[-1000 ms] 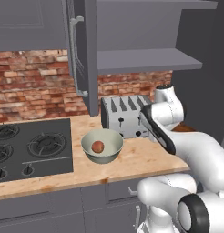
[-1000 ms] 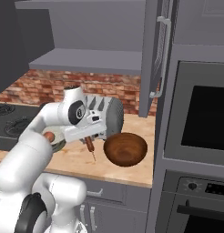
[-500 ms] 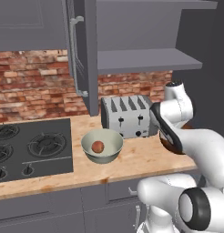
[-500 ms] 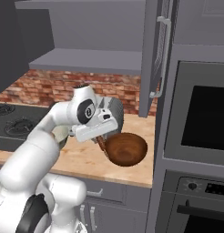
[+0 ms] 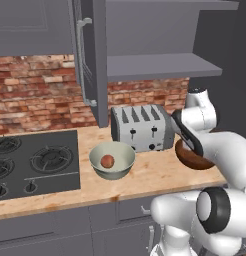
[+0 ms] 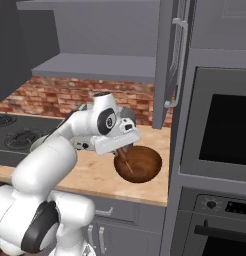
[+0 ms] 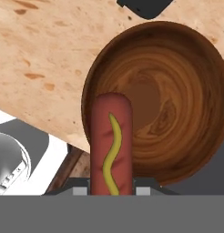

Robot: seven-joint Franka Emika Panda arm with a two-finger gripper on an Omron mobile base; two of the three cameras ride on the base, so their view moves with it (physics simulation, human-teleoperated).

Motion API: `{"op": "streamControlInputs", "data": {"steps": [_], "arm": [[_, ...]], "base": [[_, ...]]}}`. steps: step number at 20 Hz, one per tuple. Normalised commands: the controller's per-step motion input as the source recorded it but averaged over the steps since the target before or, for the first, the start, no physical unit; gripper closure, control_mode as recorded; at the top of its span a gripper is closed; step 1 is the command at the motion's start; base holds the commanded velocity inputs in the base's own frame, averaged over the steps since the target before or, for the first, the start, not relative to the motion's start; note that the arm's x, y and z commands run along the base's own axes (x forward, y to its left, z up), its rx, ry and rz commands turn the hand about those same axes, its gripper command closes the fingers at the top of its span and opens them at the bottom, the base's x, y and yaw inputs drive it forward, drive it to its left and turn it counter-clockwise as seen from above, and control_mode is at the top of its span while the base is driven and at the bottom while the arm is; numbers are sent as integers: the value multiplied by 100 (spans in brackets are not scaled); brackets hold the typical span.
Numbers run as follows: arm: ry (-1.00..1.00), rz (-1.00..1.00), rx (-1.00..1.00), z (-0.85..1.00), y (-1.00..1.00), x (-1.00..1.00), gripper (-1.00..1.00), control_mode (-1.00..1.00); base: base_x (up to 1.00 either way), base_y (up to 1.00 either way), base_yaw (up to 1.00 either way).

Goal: Pick both bowls and place them on the counter. Then place the hot dog in one bowl and place the onion in the other bowl.

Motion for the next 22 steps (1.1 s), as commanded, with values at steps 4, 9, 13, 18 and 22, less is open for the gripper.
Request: {"op": "streamControlInputs", "data": {"steps": [4, 9, 13, 18, 22], "arm": [[4, 1, -1, 0, -18, 26, 100, -100], [5, 0, -2, -2, -11, 5, 100, -100], [4, 0, 0, -7, -6, -6, 100, -100], [0, 0, 0, -12, -9, -2, 100, -100], [0, 0, 0, -15, -3, 0, 100, -100]], "base": [[0, 0, 0], [0, 0, 0], [0, 0, 0], [0, 0, 0], [0, 0, 0]]}}
